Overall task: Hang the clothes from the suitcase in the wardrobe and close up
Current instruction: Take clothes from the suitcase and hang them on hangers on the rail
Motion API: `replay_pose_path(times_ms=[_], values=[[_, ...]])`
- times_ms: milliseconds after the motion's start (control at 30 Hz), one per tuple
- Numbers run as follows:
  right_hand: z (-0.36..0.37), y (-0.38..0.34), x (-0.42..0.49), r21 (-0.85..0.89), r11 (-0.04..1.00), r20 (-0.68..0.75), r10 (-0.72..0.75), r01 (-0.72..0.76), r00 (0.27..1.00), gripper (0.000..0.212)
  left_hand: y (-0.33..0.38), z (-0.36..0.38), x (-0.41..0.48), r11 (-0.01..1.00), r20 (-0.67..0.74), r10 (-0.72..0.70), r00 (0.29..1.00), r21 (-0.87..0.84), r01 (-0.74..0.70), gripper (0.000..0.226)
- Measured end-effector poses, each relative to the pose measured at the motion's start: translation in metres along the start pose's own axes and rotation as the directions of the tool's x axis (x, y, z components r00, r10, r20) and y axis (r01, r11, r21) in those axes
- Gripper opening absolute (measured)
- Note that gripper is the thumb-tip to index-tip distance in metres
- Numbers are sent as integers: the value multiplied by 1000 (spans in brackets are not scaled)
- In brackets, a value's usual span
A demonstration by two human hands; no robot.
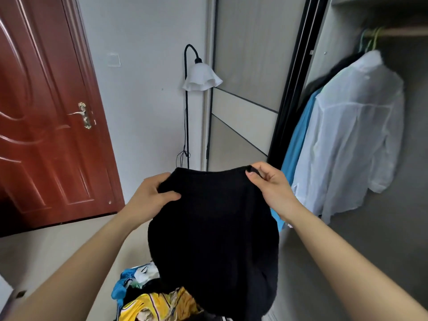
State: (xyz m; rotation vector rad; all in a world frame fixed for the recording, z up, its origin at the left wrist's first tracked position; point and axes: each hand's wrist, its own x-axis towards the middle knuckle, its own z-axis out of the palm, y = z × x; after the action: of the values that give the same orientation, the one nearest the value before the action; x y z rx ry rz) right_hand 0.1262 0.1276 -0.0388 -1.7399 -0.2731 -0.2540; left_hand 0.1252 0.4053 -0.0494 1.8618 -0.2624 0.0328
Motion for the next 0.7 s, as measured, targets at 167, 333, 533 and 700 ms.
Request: replay_pose_path(times_ms=[167,333,533,700], values=[[-31,-3,-3,-53,999,-96,-12,7,995,12,6,40,13,998,93,-33,995,-47,38,13],[-62,-1,-5,-90,995,-162,20,-35,987,12,18,80,37,977,150,-215,965,34,212,80],[-100,5,-4,-78,993,-272,69,-94,960,13,34,124,69,947,276,-321,906,109,303,51],[-136,17,1,-102,986,-287,95,-129,953,12,47,165,90,927,327,-366,871,213,309,25]])
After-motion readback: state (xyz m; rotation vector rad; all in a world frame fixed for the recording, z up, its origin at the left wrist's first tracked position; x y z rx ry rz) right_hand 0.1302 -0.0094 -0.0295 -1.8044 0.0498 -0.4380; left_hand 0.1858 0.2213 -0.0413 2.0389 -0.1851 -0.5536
